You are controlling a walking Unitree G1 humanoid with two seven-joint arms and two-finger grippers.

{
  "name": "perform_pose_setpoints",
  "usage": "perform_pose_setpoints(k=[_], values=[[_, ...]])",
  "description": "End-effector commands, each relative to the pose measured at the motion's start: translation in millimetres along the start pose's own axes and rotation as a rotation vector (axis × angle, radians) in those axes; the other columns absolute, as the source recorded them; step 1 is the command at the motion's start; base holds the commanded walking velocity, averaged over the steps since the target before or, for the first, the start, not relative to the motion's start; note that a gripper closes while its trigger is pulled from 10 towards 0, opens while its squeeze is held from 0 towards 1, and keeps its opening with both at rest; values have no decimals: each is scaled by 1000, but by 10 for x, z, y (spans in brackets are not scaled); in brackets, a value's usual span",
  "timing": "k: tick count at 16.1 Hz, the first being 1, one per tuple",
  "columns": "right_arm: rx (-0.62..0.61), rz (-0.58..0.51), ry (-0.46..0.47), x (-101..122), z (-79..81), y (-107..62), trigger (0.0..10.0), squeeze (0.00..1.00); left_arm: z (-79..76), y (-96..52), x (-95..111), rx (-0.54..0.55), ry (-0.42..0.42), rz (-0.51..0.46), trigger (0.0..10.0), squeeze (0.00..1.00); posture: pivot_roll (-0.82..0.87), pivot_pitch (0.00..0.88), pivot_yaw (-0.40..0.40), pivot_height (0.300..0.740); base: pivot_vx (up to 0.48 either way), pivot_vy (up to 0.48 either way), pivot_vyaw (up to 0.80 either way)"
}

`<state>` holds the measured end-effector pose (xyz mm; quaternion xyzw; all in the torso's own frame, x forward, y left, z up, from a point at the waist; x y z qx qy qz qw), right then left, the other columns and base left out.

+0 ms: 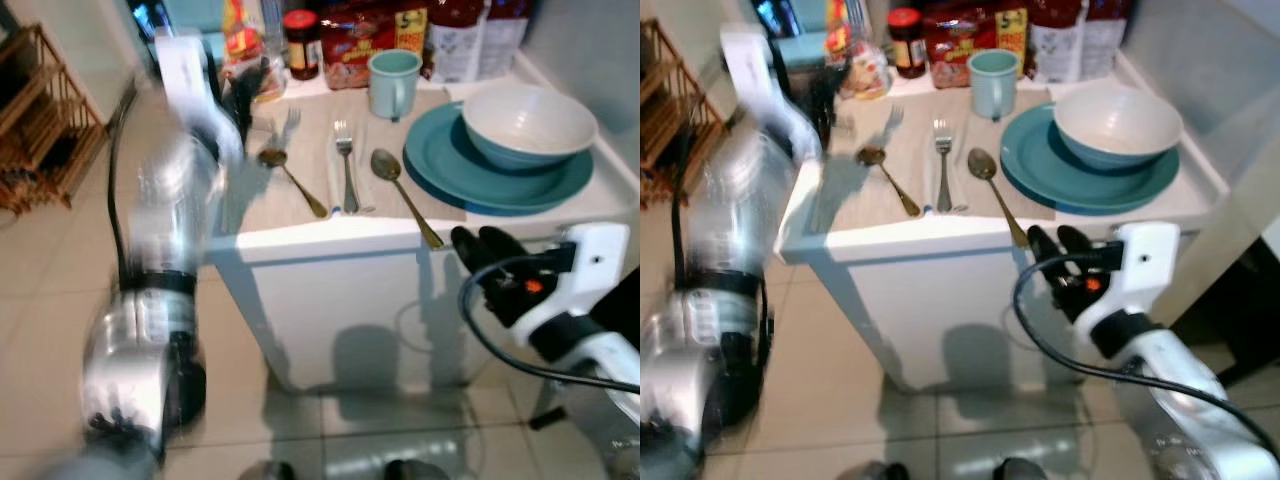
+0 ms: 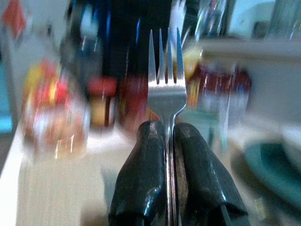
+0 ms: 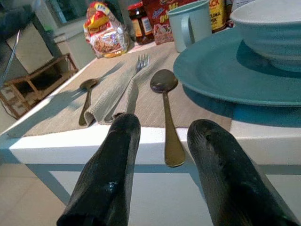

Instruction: Setting the table

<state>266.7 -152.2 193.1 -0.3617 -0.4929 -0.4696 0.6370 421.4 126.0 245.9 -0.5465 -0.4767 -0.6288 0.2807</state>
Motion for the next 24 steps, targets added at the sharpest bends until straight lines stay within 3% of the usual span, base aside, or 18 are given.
perform_pose_setpoints(k=[1, 4, 6, 8, 10, 12, 14, 17, 19, 24], values=[[11, -24, -10, 4, 59, -2, 10000, 0, -63, -174, 126, 21, 38, -37, 10000, 0, -100, 75, 43, 740, 0, 0, 0], [60, -56, -45, 20, 117, 49, 10000, 0, -204, -595, 132, 44, 152, -11, 10000, 0, -49, 62, -14, 740, 0, -90, 0], [100, -68, -58, -1, 192, 173, 10000, 0, -164, -946, -65, 131, 188, 86, 10000, 0, -28, 55, -53, 740, 0, -407, 0], [125, -85, -51, 7, 264, 262, 10000, 0, -175, -1087, -193, 179, 232, 148, 10000, 0, -2, 56, -79, 740, 0, -480, 0], [139, -97, -34, -26, 281, 299, 10000, 0, -251, -1080, -193, 191, 237, 168, 10000, 0, 33, 80, -81, 740, 0, -480, 0], [147, -104, -40, -76, 286, 289, 10000, 0, -325, -1168, -279, 186, 240, 209, 10000, 0, 42, 97, -85, 740, 0, -480, 0], [143, -113, 0, -138, 291, 231, 10000, 0, -397, -1210, -307, 159, 262, 221, 10000, 0, 65, 61, -88, 740, 0, -480, 0], [128, -136, 38, -209, 213, 171, 10000, 0, -469, -1113, -300, 147, 270, 217, 10000, 0, 76, 39, -62, 740, 0, -480, 0], [68, -161, 53, -176, 147, 112, 10000, 0, -582, -996, -371, 57, 283, 229, 10000, 0, 43, 61, -24, 740, 0, -480, 0], [61, -193, 66, -134, 208, 122, 10000, 0, -421, -982, -390, 113, 287, 243, 10000, 0, 65, 74, -26, 740, 0, -480, 0]])
Point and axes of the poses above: a point about 5 cm out from each wrist's last joint towards the gripper, its own y axis pointing out of the wrist towards the gripper, its own x axis along the axis of the wrist's last joint, z = x × y, the point moved 6 cm from there along y, pointing out of the wrist towards the gripper, and after that the axes turned 3 degrees about y, right-handed, at the moved point
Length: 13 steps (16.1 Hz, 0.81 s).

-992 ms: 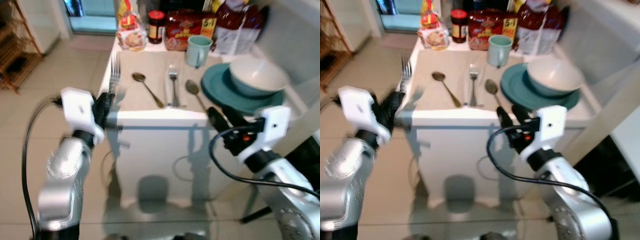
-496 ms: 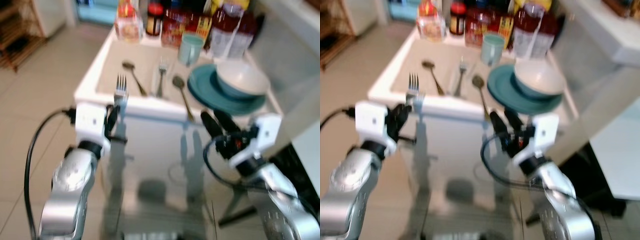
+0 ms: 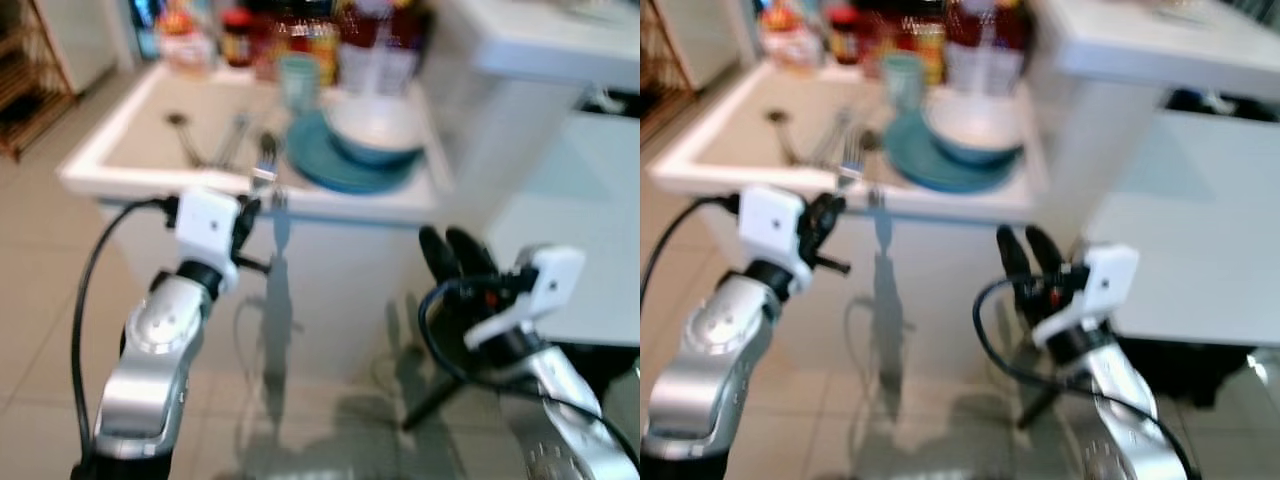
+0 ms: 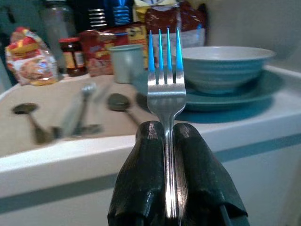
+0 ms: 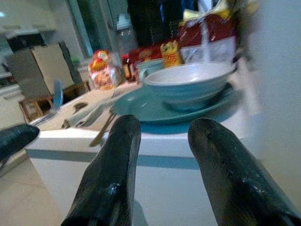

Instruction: Setting the table

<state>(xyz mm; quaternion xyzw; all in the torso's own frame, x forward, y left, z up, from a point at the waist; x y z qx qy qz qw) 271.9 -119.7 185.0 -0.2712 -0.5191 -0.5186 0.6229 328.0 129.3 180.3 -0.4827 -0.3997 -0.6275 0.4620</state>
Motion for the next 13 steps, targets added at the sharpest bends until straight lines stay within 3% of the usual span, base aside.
perform_pose_setpoints(k=[1, 4, 8, 11, 13], values=[[-19, -2, -6, -13, -68, -6, 10000, 0, -78, 16, -24, -15, 8, 4, 10000, 0, 65, 67, -28, 740, 0, -480, 0], [-9, -8, 0, 3, -49, 28, 10000, 0, 29, 17, -17, 24, 2, 5, 10000, 0, 73, 42, -15, 740, 0, -480, 0], [-138, -21, -27, 7, -291, -17, 10000, 0, -48, 174, 45, -36, 30, -21, 10000, 0, 42, 18, 30, 740, 0, -480, 0], [-172, -18, -30, -4, -379, 13, 10000, 0, -19, 280, 68, -7, 24, -23, 10000, 0, 47, 18, 43, 740, 0, -480, 0], [-209, -26, -34, 15, -449, 40, 10000, 0, -38, 333, 105, -18, 12, -38, 10000, 0, 30, 17, 60, 740, 0, -480, -606]])
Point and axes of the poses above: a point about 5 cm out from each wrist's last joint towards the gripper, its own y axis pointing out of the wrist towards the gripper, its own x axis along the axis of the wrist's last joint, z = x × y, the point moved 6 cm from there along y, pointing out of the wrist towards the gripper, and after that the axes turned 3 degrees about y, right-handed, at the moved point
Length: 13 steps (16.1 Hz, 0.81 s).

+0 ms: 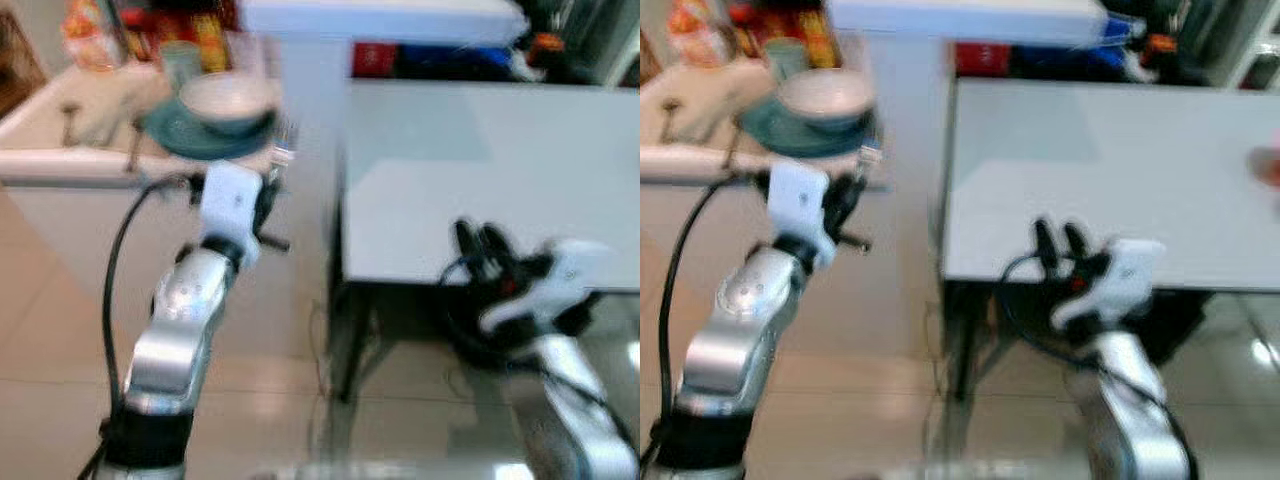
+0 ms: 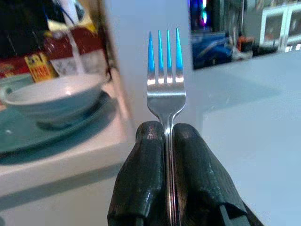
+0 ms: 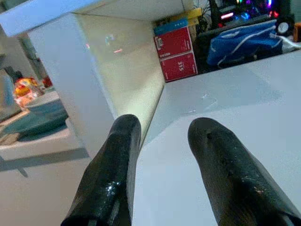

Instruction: Setting the table

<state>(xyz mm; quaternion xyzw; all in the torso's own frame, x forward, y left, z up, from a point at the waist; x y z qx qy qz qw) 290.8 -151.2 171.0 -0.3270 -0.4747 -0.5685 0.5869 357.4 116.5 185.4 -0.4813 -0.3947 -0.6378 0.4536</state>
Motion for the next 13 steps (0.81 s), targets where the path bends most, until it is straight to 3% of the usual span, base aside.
perform_pose_setpoints(k=[1, 6, 9, 13], values=[[-40, -22, -25, 80, -98, 9, 10000, 0, -8, 37, 47, 0, 4, -20, 10000, 0, 23, 21, 65, 740, 0, -480, -800], [-106, -51, -71, 209, -310, -22, 10000, 0, -142, 129, 77, -41, -14, -35, 10000, 0, 4, 22, 86, 740, 0, -480, -800], [-116, -58, -81, 248, -330, -23, 10000, 0, -156, 163, 82, -41, -19, -40, 10000, 0, -6, 20, 85, 740, 0, -480, -713], [-95, -42, -82, 232, -279, 11, 10000, 0, -168, 192, 79, -30, -30, -42, 10000, 0, -9, 22, 71, 740, 0, -480, 0]])
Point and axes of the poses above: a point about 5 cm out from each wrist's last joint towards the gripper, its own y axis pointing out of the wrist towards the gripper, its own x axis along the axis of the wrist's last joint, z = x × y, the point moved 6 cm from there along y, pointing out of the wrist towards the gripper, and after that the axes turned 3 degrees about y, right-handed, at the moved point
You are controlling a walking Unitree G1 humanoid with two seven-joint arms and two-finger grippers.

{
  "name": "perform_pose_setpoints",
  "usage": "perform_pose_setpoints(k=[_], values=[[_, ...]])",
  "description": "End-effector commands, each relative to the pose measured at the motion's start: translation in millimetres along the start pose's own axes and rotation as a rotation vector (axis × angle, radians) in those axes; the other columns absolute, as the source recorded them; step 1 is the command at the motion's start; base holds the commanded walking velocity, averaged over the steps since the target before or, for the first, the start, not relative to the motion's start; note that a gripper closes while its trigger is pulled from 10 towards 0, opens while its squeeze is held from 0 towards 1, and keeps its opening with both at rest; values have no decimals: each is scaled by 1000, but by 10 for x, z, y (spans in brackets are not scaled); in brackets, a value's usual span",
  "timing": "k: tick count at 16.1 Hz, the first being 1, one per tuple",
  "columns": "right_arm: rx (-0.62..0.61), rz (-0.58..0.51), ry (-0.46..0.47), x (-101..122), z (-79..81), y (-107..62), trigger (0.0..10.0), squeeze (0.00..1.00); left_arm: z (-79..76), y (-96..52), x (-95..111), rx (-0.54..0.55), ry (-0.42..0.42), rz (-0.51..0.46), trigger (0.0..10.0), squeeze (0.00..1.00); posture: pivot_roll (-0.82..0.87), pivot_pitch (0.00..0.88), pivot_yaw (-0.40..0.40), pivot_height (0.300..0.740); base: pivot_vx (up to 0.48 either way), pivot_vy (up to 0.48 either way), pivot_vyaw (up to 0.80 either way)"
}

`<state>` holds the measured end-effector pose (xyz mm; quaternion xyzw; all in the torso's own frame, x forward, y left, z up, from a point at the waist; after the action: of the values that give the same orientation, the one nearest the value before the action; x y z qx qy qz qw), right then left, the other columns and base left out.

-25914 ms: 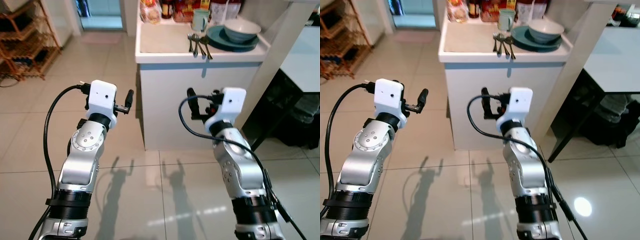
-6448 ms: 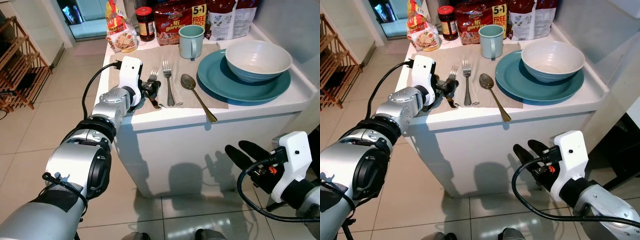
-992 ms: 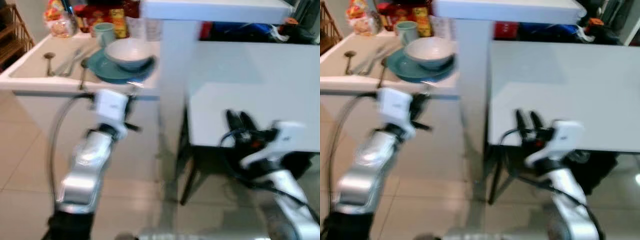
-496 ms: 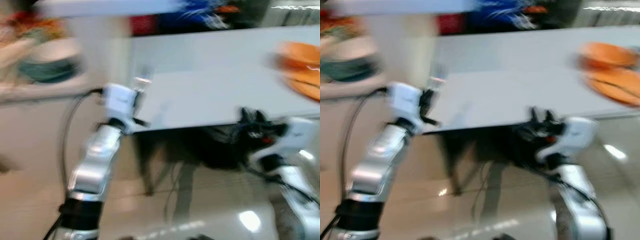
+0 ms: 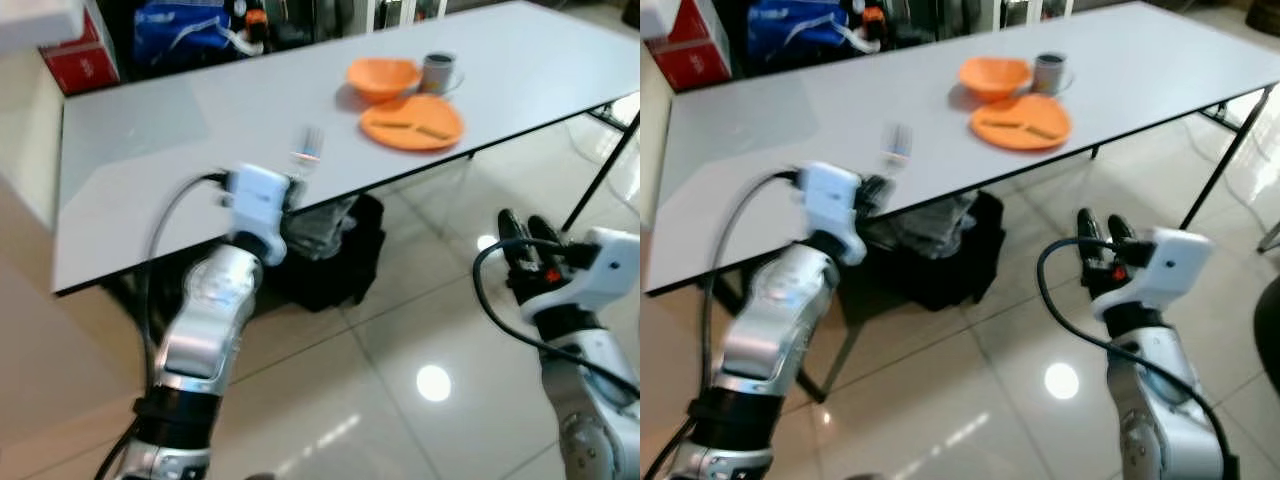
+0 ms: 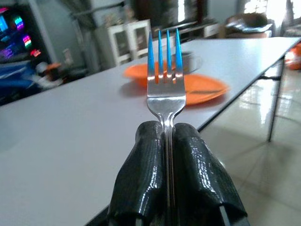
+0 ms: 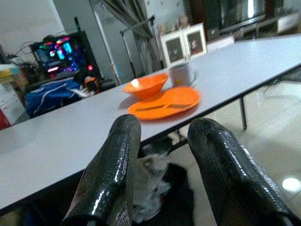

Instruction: Setting the table

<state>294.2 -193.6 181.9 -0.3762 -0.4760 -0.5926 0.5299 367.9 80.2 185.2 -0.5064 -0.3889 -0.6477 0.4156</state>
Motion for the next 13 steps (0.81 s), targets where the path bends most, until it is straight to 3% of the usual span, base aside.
perform_pose_setpoints(k=[1, 3, 5, 7, 13], values=[[24, 5, 16, -11, 93, 12, 10000, 0, 149, -19, 24, 47, 17, -8, 10000, 0, -9, 22, 71, 740, 0, -480, 0], [30, 17, 24, -40, 134, 40, 10000, 0, 224, -25, -85, 96, 8, 50, 10000, 0, -3, 22, 62, 740, 0, 0, 0], [39, 54, 17, -115, 188, 75, 10000, 0, 298, -20, -149, 122, 54, 83, 10000, 0, -1, 19, 57, 740, 0, 0, 0], [40, 59, 26, -119, 195, 97, 10000, 0, 287, -8, -82, 110, 19, 49, 10000, 0, 3, 17, 52, 740, 0, 0, 0], [34, 58, 25, -96, 175, 158, 10000, 0, 289, 23, -18, 107, -3, 26, 10000, 0, 0, 10, 51, 740, 284, 0, -749]])
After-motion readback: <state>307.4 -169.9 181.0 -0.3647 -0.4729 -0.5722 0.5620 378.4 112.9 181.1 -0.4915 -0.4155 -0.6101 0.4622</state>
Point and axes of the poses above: a point about 5 cm out from each wrist's last joint towards the gripper, its own y axis pointing out of the wrist towards the gripper, its own x axis along the axis of the wrist's last joint, z = x × y, the point moved 6 cm from there along y, pointing out of the wrist towards the gripper, and after that the axes turned 3 degrees about y, right-handed, at the moved point
